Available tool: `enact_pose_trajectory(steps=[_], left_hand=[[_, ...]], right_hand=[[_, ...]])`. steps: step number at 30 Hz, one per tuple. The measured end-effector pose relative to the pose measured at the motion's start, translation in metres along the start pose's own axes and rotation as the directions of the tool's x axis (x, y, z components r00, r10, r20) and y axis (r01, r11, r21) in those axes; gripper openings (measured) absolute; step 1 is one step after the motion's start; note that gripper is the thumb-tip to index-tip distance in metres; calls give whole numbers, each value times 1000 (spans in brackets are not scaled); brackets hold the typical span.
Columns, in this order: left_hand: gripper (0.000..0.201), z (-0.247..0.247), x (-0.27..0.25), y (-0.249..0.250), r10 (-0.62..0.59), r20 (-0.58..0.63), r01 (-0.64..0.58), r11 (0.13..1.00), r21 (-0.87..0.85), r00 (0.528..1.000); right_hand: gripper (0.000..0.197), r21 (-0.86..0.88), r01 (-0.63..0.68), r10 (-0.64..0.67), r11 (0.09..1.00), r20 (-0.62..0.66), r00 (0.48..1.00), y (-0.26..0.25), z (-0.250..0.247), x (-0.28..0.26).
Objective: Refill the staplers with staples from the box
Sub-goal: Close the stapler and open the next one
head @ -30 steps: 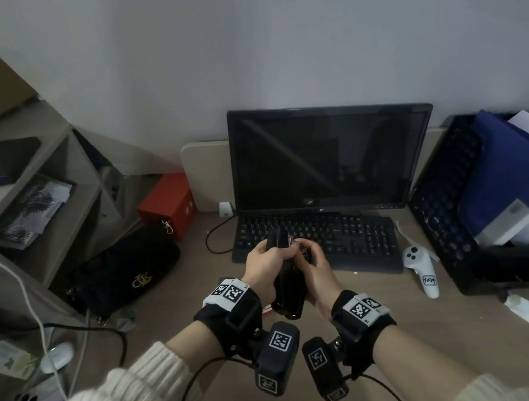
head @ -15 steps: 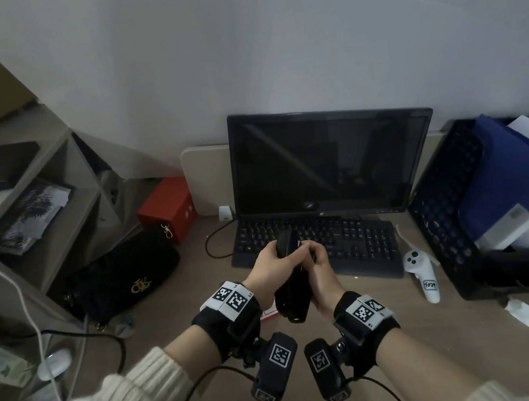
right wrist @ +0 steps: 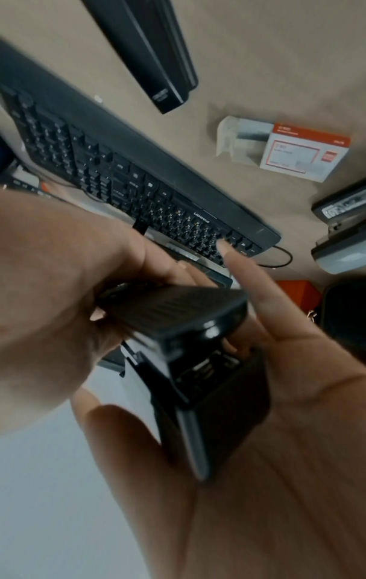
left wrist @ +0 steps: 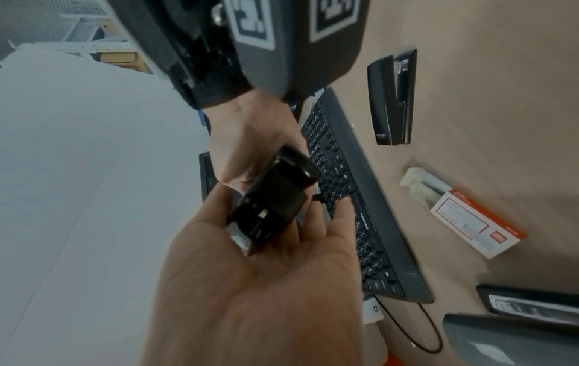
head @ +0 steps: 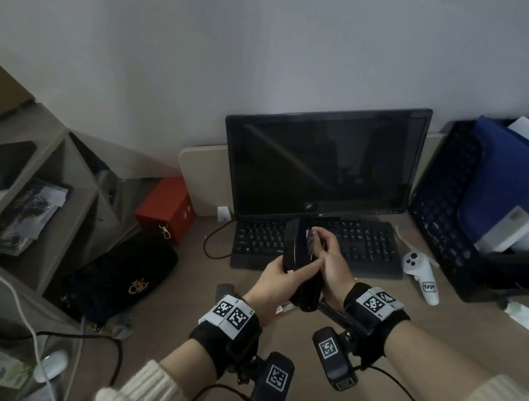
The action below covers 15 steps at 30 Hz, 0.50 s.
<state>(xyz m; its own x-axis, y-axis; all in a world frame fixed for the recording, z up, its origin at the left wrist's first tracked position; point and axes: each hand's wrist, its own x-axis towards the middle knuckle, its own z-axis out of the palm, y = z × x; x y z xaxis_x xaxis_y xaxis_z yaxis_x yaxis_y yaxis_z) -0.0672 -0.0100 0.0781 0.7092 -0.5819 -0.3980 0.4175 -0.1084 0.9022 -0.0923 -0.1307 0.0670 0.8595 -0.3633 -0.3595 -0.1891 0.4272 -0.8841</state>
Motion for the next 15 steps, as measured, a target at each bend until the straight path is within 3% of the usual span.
enact_pose_trajectory(steps=[5,10,15], left_hand=[[33,1,3,0,32,-13,-32,998,-58,999],[44,6,9,-6,62,-159,-78,992,-96,985],[39,9,13,-9,86,-270,-118,987,-106,959]], right_hand=[[36,-66,5,-3,998,32,999,-1,-9,3],[35,-245,40,-32,969,38,999,-2,-2,7],[47,-344,37,-14,938,69,997,7,-2,3]])
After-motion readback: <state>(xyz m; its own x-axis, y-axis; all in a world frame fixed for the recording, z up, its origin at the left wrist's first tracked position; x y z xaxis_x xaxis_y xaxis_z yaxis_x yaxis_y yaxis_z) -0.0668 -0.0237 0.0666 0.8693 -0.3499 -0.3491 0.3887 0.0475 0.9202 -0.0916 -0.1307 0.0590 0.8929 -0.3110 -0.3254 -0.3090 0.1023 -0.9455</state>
